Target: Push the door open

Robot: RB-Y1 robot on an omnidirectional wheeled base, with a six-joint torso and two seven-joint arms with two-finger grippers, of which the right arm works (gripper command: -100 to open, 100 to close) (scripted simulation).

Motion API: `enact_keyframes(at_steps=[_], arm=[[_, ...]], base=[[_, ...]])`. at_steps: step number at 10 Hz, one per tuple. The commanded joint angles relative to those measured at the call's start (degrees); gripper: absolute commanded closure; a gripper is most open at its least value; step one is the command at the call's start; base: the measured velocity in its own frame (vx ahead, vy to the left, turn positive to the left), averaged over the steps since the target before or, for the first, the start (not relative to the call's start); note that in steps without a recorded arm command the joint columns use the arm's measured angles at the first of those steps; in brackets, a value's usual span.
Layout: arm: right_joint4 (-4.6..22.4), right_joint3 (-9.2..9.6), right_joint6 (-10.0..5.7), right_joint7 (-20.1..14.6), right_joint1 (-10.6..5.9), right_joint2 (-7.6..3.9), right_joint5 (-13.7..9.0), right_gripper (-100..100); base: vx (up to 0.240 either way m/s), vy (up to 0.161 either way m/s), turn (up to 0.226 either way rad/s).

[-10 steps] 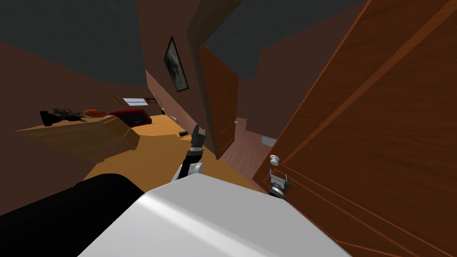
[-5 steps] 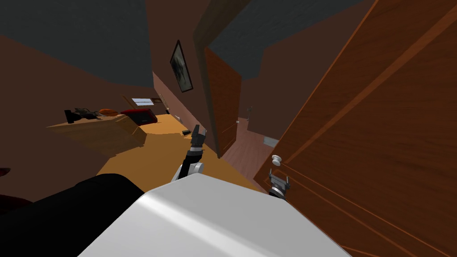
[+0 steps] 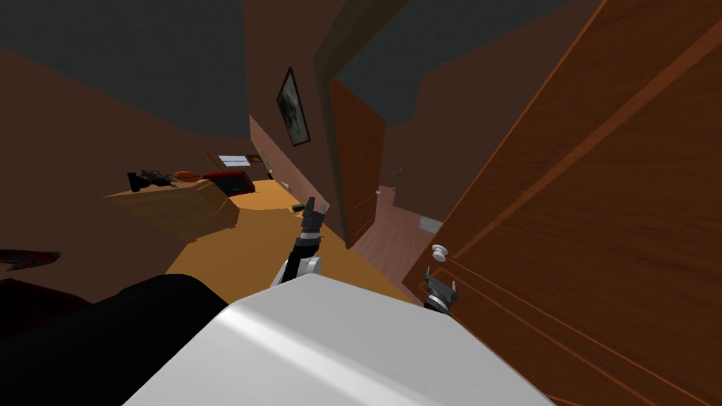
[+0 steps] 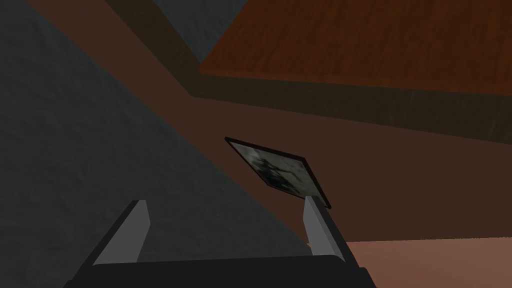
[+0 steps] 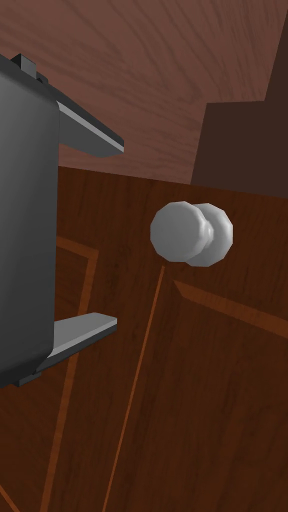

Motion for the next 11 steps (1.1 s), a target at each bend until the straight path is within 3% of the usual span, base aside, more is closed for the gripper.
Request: enact_keyframes(at_steps=[1,6,8,11], arm=[[0.01,0.09,0.02,-1.62,-0.01,0.08,-0.48,-100],[0.08,0.54,0.16,-8.14,-0.15,0.53,-3.17,-100],[0.07,0.55,0.16,-8.19,-0.14,0.55,-3.21,-100],[0.6,0.17,0.11,-8.56,-0.54,-0.28,-3.45,-100]], base=[[-0.031,0.011,0.021],[-0.026,0.01,0.044],[-0.019,0.004,0.02],[0.142,-0.089,0.021]])
